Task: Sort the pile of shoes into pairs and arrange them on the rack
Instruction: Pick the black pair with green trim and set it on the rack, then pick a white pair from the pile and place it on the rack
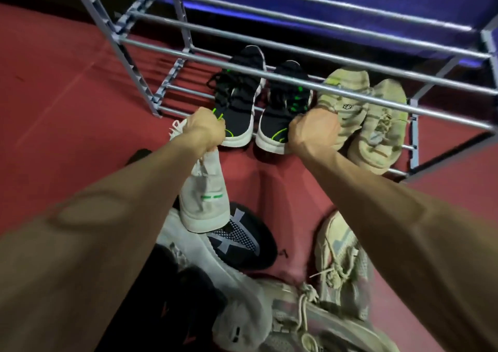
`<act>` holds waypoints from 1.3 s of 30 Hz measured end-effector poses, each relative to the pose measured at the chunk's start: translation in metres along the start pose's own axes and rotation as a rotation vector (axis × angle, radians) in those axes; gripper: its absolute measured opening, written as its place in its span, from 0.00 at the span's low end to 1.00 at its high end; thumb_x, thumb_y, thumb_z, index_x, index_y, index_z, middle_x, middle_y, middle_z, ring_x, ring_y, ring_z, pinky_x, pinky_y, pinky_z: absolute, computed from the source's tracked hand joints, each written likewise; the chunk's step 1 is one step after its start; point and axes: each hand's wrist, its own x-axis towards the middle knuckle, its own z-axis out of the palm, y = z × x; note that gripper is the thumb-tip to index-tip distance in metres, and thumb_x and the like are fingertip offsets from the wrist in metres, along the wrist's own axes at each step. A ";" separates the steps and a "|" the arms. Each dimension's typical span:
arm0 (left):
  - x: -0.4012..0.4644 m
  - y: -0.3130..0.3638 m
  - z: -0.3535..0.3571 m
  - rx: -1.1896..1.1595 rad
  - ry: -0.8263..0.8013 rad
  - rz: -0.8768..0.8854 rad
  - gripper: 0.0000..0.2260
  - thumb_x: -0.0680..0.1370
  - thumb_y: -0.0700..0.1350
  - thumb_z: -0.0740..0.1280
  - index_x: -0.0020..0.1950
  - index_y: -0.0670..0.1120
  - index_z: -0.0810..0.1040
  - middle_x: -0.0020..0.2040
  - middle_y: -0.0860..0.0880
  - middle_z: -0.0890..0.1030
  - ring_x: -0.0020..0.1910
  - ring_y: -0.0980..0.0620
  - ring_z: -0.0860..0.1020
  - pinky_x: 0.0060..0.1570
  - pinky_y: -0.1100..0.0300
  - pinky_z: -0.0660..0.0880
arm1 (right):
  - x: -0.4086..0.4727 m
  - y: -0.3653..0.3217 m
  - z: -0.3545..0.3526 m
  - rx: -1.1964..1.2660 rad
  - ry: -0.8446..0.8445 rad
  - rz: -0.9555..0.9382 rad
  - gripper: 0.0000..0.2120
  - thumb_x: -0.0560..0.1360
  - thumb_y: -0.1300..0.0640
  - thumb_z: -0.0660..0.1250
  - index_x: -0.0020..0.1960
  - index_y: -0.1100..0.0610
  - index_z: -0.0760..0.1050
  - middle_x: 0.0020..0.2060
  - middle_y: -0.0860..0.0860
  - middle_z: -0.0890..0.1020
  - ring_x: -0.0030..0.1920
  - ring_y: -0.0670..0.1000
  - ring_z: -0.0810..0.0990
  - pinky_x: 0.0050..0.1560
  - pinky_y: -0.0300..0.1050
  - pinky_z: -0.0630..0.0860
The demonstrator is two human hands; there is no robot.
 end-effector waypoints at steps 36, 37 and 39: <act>-0.063 -0.045 -0.051 -0.020 -0.225 0.263 0.11 0.75 0.42 0.66 0.37 0.36 0.79 0.30 0.44 0.77 0.27 0.52 0.72 0.34 0.60 0.71 | -0.107 0.047 -0.038 0.084 -0.334 -0.222 0.12 0.71 0.63 0.61 0.49 0.58 0.82 0.48 0.58 0.85 0.51 0.60 0.81 0.52 0.42 0.73; -0.067 -0.051 -0.055 -0.049 -0.232 0.238 0.11 0.75 0.41 0.65 0.35 0.37 0.78 0.29 0.45 0.76 0.25 0.53 0.71 0.30 0.62 0.70 | -0.114 0.045 -0.040 0.091 -0.358 -0.222 0.13 0.71 0.63 0.61 0.49 0.57 0.82 0.48 0.57 0.85 0.51 0.58 0.81 0.52 0.41 0.73; -0.076 -0.061 -0.061 -0.109 -0.246 0.184 0.10 0.76 0.40 0.64 0.35 0.40 0.77 0.30 0.46 0.76 0.24 0.53 0.69 0.25 0.63 0.66 | -0.126 0.043 -0.042 0.094 -0.401 -0.264 0.12 0.71 0.64 0.61 0.47 0.56 0.82 0.44 0.57 0.86 0.44 0.54 0.81 0.49 0.39 0.73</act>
